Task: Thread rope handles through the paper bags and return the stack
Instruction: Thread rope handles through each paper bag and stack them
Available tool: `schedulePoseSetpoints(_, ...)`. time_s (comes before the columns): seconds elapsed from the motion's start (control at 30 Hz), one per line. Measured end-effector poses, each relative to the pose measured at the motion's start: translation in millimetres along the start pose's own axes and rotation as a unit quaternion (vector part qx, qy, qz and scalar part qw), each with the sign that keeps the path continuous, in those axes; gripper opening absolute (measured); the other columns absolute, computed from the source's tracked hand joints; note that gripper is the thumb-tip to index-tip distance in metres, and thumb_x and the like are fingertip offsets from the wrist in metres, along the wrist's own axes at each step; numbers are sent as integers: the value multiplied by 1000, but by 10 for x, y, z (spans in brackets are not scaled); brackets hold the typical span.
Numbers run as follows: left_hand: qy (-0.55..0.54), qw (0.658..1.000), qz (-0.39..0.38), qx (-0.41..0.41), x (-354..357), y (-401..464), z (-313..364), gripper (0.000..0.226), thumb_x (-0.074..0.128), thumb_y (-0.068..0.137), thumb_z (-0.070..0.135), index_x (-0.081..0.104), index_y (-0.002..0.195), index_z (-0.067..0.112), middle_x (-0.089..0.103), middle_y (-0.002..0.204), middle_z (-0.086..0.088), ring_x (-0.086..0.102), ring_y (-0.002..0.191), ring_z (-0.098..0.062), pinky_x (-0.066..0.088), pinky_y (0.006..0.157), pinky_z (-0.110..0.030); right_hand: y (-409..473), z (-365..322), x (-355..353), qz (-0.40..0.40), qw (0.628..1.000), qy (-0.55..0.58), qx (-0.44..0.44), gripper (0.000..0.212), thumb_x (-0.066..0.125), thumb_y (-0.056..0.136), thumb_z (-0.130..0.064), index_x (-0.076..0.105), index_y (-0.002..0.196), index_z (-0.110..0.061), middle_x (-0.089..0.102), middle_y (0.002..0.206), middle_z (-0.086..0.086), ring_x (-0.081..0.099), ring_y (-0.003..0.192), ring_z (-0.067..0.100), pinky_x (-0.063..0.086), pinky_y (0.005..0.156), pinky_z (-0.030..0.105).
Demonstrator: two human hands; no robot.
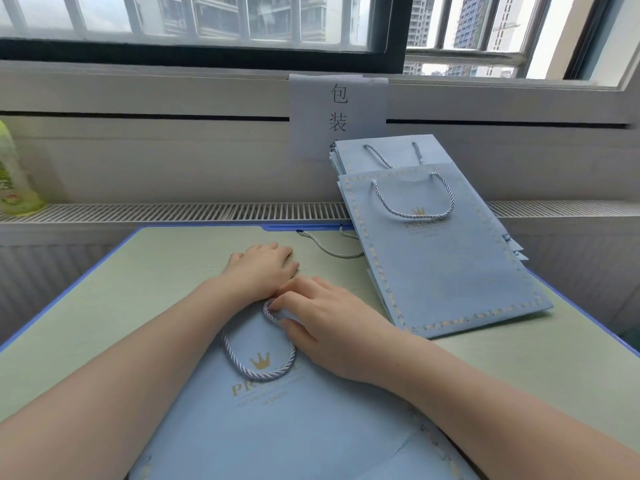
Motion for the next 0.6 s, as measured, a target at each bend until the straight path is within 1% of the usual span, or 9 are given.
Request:
schedulePoseSetpoints(0.07, 7, 1000, 4, 10, -2, -12, -35, 36, 29, 98, 39, 50, 123, 22, 49, 131, 1, 40, 126, -20, 32, 95, -42, 2, 2, -6, 6, 1000, -12, 3, 54, 20, 87, -39, 61, 111, -13, 56, 111, 6, 53, 94, 32, 48, 77, 47)
schedulePoseSetpoints(0.13, 8, 1000, 9, 17, -6, -30, -67, 38, 30, 99, 39, 49, 127, 22, 46, 137, 2, 38, 129, -20, 30, 98, -42, 3, -7, -26, 7, 1000, -26, 10, 45, 25, 92, -34, 61, 106, -10, 55, 108, 6, 52, 93, 31, 48, 75, 47)
schedulePoseSetpoints(0.2, 13, 1000, 14, 21, -17, -25, -97, 39, 30, 99, 40, 48, 129, 23, 44, 140, 2, 38, 130, -21, 31, 100, -41, 3, -3, -50, 2, 999, -40, 19, 33, 34, 97, -28, 60, 104, -8, 54, 106, 6, 51, 97, 29, 47, 77, 45)
schedulePoseSetpoints(0.23, 16, 1000, 16, 22, -24, -9, -113, 40, 30, 99, 40, 48, 130, 23, 44, 141, 2, 38, 130, -21, 31, 100, -41, 4, 0, -60, 4, 999, -43, 19, 30, 37, 98, -27, 60, 105, -8, 54, 106, 6, 51, 99, 28, 46, 79, 44)
schedulePoseSetpoints(0.33, 17, 999, 26, 21, -12, 30, -147, 42, 29, 99, 42, 44, 134, 25, 43, 142, 3, 37, 131, -20, 30, 100, -42, -6, -5, -65, 8, 999, -50, 20, 30, 38, 98, -29, 59, 107, -10, 54, 108, 3, 50, 101, 25, 46, 80, 42)
schedulePoseSetpoints(0.4, 19, 999, 32, 14, -3, 32, -145, 45, 30, 99, 43, 35, 141, 26, 33, 149, 3, 30, 136, -19, 27, 103, -44, -5, -14, -61, 8, 999, -49, 19, 29, 39, 97, -30, 59, 106, -11, 54, 108, 3, 50, 100, 26, 46, 80, 42)
schedulePoseSetpoints(0.47, 19, 999, 30, 14, -16, 33, -112, 49, 31, 100, 41, 25, 146, 28, 19, 156, 4, 20, 141, -18, 24, 106, -48, -1, -20, -64, 11, 999, -47, 17, 29, 40, 97, -30, 59, 105, -10, 55, 107, 4, 51, 99, 27, 46, 79, 42)
schedulePoseSetpoints(0.53, 20, 999, 18, 32, -43, 56, -43, 50, 31, 100, 32, 19, 148, 31, 11, 158, 6, 14, 143, -18, 24, 106, -52, 3, -13, -71, 12, 998, -52, 16, 29, 40, 97, -30, 59, 104, -10, 55, 106, 4, 51, 99, 27, 46, 79, 42)
schedulePoseSetpoints(0.6, 22, 998, 5, 54, -55, 95, 31, 52, 29, 99, 22, 17, 148, 32, 8, 158, 8, 11, 143, -18, 25, 106, -54, 5, -10, -74, 15, 998, -53, 15, 29, 40, 97, -30, 59, 104, -10, 54, 106, 4, 51, 99, 27, 46, 78, 41)
Point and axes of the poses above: each hand's wrist, its own y-axis towards the middle knuckle, its own x-axis out of the palm, z = x × y, the point moved 1 cm from there along y, towards the middle knuckle
